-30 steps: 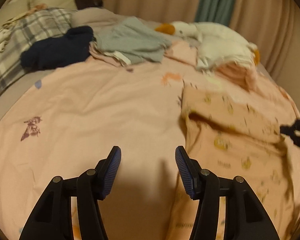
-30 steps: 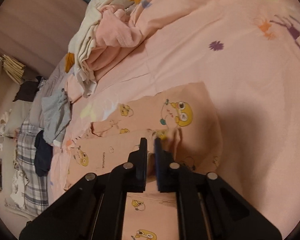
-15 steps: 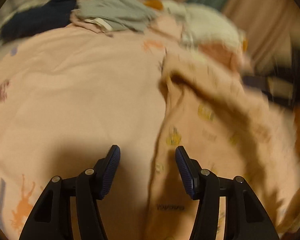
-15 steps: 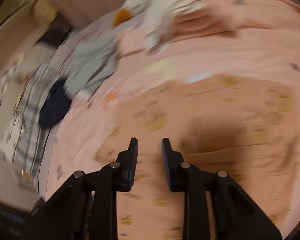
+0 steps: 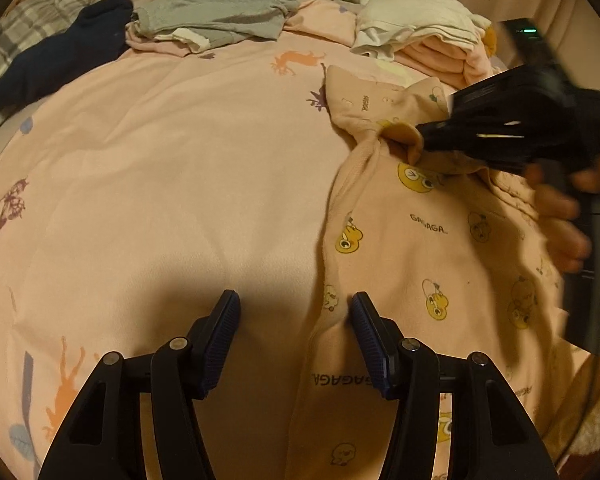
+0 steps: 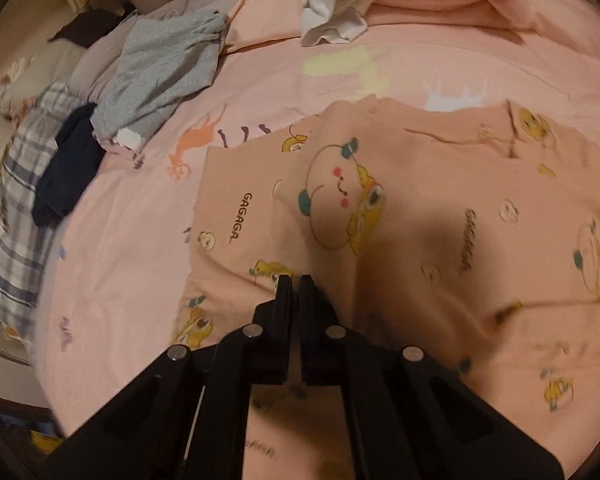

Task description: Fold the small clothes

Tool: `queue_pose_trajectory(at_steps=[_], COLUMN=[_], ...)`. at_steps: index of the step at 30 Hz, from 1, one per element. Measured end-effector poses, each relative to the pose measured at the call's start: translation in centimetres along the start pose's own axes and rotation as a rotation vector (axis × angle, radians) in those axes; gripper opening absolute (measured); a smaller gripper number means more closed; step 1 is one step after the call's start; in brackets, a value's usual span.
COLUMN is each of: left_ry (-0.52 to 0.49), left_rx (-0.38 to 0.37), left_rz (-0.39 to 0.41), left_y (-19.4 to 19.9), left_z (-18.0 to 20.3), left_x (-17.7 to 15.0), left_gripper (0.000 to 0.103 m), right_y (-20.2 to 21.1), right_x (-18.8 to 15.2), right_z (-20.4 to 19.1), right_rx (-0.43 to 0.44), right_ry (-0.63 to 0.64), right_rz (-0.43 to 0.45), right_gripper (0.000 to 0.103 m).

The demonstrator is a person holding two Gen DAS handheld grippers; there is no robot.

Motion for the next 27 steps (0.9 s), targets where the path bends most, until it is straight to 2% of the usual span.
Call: queue_pose_trajectory(at_steps=[1, 2, 5, 6, 7, 8, 9, 10, 11, 12, 13, 14, 16, 18, 20, 22, 25, 27], left_ry=[0.008, 0.016, 0.060, 0.108, 0.153, 0.192, 0.213, 0.218, 0.211, 0.207, 0.193, 0.170, 0.128, 0.068, 0.028, -0.020, -0.014, 0.038], left_rx=[-0.008, -0.025, -0.077, -0.116, -0.158, -0.200, -0.217, -0.198, -0.132, -0.080, -0.038, -0.029, -0.079, -0.116, -0.089, -0.074, -0.134, -0.197], left_rz=[-0.002, -0.011, -0.051, -0.059, -0.055, -0.042, -0.025, -0.013, 0.002, 0.005, 0.011, 0.010, -0.012, -0.035, -0.021, 0.015, 0.039, 0.034], left_y=[0.0, 0.1, 0.9, 1.7, 2.5, 3.3, 4.2, 5.0, 6.1, 6.7, 7.4, 8.0, 8.3, 8.7, 9.4, 10.1, 10.5, 10.6], left_z=[-0.1, -0.3, -0.8, -1.3, -1.6, -2.1, -2.5, -2.9, -3.4, -3.5, -3.6, -3.4, -2.7, -1.3, 0.0, 1.4, 2.5, 2.8], left_x=[0.0, -0.1, -0.4, -0.7, -1.0, -1.3, -1.5, -1.7, -2.1, -2.3, -2.7, -3.1, -3.6, -4.0, -4.3, -4.6, -4.8, -5.2], left_gripper=[0.056, 0.056, 0.056, 0.056, 0.056, 0.056, 0.056, 0.056, 0.056, 0.056, 0.056, 0.056, 0.056, 0.056, 0.057, 0.064, 0.065, 0.069], right_y=[1.1, 1.9, 4.3, 4.7, 4.8, 4.3, 3.3, 1.7, -0.3, -0.9, -0.3, 0.0, 1.4, 4.0, 6.9, 10.3, 14.7, 16.8], right_x=[-0.2, -0.7, -3.7, -4.9, -6.1, -7.1, -8.1, -9.2, -10.7, -11.2, -11.4, -11.4, -11.8, -12.5, -13.3, -14.0, -14.6, -15.0], right_z=[-0.3, -0.8, -4.0, -4.6, -4.5, -4.5, -4.3, -4.0, -3.5, -3.4, -3.4, -3.6, -3.7, -3.0, -2.0, 0.2, 4.5, 7.4], right_rx=[0.032, 0.059, 0.169, 0.181, 0.196, 0.214, 0.231, 0.228, 0.204, 0.190, 0.181, 0.188, 0.247, 0.239, 0.217, 0.211, 0.120, 0.086], right_ry=[-0.028, -0.025, 0.082, 0.108, 0.116, 0.108, 0.087, 0.078, 0.086, 0.095, 0.107, 0.102, 0.049, 0.025, 0.039, 0.036, -0.003, -0.062], right_rz=[-0.013, -0.014, -0.035, -0.054, -0.081, -0.108, -0.136, -0.182, -0.250, -0.238, -0.166, -0.157, -0.208, -0.186, -0.134, -0.048, 0.121, 0.188], right_gripper=[0.014, 0.014, 0.021, 0.031, 0.047, 0.053, 0.055, 0.052, 0.048, 0.035, 0.027, 0.027, 0.026, 0.028, 0.034, 0.048, 0.055, 0.057])
Point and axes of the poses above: each gripper's, at about its wrist camera, not at the fingertips, and y roughly against the way its jaws point, z to its right, x to its top, the point moved 4 cm from there along -y, roughly the way its jaws point, and after that the axes turned 12 degrees about -y, right-handed, at the moved point
